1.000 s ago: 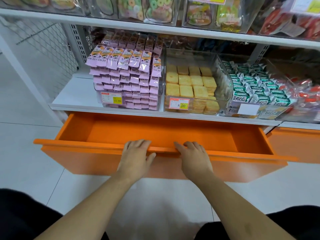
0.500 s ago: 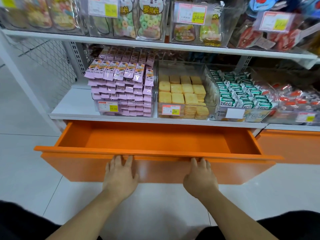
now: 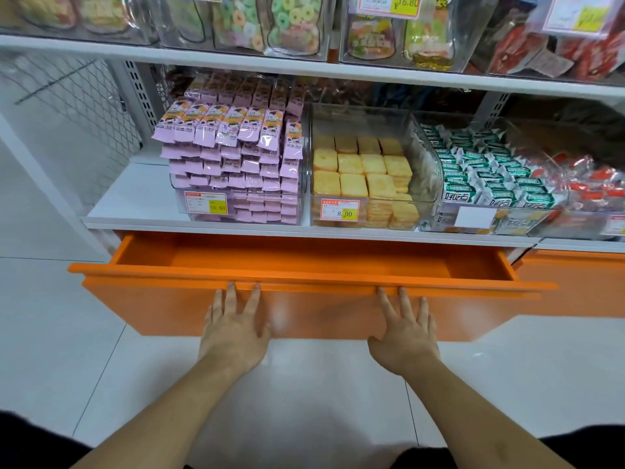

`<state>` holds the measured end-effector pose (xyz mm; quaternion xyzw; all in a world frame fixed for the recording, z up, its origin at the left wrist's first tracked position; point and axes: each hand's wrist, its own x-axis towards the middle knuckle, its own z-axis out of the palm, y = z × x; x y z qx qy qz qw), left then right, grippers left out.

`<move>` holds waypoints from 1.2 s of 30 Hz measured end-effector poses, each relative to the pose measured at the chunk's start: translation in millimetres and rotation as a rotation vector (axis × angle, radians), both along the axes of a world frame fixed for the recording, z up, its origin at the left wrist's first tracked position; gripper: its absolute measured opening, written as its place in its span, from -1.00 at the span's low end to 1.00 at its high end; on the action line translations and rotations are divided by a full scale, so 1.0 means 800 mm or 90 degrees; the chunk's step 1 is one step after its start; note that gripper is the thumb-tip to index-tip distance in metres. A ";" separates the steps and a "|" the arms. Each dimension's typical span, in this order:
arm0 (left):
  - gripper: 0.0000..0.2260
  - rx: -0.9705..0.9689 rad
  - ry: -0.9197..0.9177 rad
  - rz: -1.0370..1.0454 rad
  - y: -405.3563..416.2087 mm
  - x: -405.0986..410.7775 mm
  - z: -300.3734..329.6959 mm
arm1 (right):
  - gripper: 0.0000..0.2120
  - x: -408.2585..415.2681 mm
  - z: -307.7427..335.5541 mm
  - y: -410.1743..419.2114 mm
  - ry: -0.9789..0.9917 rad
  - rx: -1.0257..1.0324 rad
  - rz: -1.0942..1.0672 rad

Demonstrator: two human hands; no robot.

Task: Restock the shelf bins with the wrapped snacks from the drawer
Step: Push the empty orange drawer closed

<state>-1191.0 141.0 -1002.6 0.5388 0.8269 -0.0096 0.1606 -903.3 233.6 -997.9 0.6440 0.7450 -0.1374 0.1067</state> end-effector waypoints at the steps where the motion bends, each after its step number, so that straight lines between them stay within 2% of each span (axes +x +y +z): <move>1: -0.30 0.003 -0.003 0.002 0.006 -0.002 -0.001 | -0.06 0.000 -0.001 0.005 0.006 0.003 -0.001; 6: -0.35 0.008 0.001 0.001 0.030 -0.012 -0.006 | -0.05 -0.008 -0.006 0.027 0.017 0.009 -0.009; 17: -0.32 0.016 0.007 0.001 0.079 -0.027 -0.018 | -0.19 -0.020 -0.024 0.079 0.025 0.037 -0.005; 36: -0.31 0.046 -0.016 0.014 0.117 -0.042 -0.027 | -0.13 -0.038 -0.049 0.114 0.038 0.116 0.001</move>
